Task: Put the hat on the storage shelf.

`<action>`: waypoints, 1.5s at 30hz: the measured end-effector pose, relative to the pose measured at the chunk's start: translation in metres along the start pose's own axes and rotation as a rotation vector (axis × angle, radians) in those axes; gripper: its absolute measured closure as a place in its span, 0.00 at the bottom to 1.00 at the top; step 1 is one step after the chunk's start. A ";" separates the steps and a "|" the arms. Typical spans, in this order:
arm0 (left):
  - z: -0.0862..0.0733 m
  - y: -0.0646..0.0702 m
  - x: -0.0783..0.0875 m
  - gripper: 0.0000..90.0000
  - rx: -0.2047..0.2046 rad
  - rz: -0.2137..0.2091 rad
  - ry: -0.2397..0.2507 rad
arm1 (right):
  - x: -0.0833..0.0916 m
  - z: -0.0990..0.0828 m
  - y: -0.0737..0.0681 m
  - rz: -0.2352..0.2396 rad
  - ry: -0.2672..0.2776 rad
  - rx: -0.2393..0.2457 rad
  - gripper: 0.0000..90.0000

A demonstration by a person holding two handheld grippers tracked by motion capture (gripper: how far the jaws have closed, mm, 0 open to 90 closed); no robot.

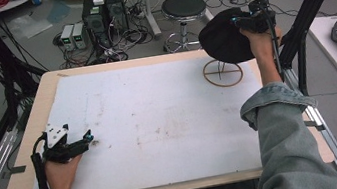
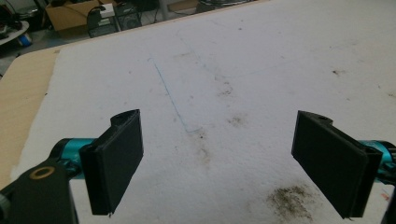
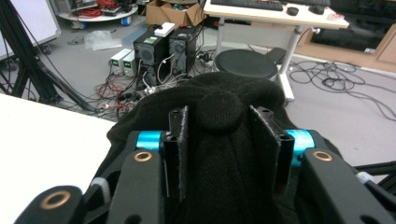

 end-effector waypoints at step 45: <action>0.001 0.000 0.001 0.19 0.004 0.002 0.008 | 0.037 0.009 -0.046 0.150 -0.012 -0.041 0.28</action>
Point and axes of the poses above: each handheld gripper's, and its own axes: x roughly backward along the jaws, z roughly out of its top, y roughly to its right, the point moved 2 cm from there along -x, roughly forward along the jaws, and after that the axes turned 14 degrees about z, right-handed, at the moved point
